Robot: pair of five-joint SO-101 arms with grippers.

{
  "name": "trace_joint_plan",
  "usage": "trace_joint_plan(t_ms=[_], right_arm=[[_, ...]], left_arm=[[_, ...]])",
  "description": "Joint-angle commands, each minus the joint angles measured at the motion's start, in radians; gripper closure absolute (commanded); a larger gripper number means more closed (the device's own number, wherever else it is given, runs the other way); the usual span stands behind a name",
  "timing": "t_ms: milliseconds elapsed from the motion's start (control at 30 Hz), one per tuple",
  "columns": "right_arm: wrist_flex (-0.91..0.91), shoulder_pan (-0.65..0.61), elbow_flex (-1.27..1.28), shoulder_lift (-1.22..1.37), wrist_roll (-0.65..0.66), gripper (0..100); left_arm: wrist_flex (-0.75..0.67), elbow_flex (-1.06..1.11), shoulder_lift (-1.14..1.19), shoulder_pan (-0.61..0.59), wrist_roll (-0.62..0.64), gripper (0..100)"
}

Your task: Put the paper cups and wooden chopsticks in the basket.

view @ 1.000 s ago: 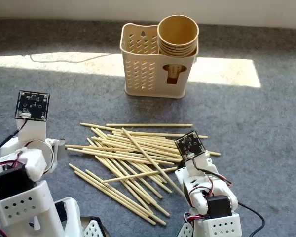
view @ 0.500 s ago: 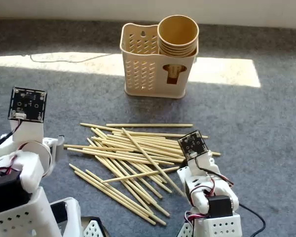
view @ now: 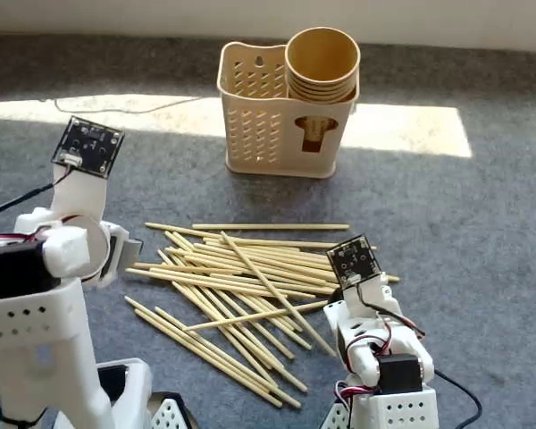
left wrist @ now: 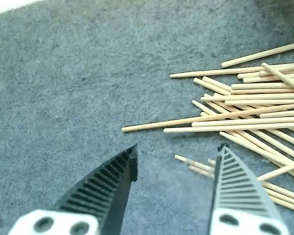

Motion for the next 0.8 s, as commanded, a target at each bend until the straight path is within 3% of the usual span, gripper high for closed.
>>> trace_joint_plan(t_ms=[0,333,533,767], right_arm=[[-0.027,0.010,0.102,-0.010,-0.003,99.2],[-0.028,0.012,0.102,-0.010,-0.003,99.2],[-0.088,0.082,0.102,-0.010,-0.008,99.2],[-0.108,0.101,0.102,-0.010,-0.008,99.2]], left_arm=[[0.003,-0.061,0.039,0.091,-0.006,75],[-0.005,-0.058,0.203,0.226,-0.012,75],[-0.011,-0.070,0.311,0.384,-0.117,75],[-0.147,-0.079,0.478,0.490,-0.124,75]])
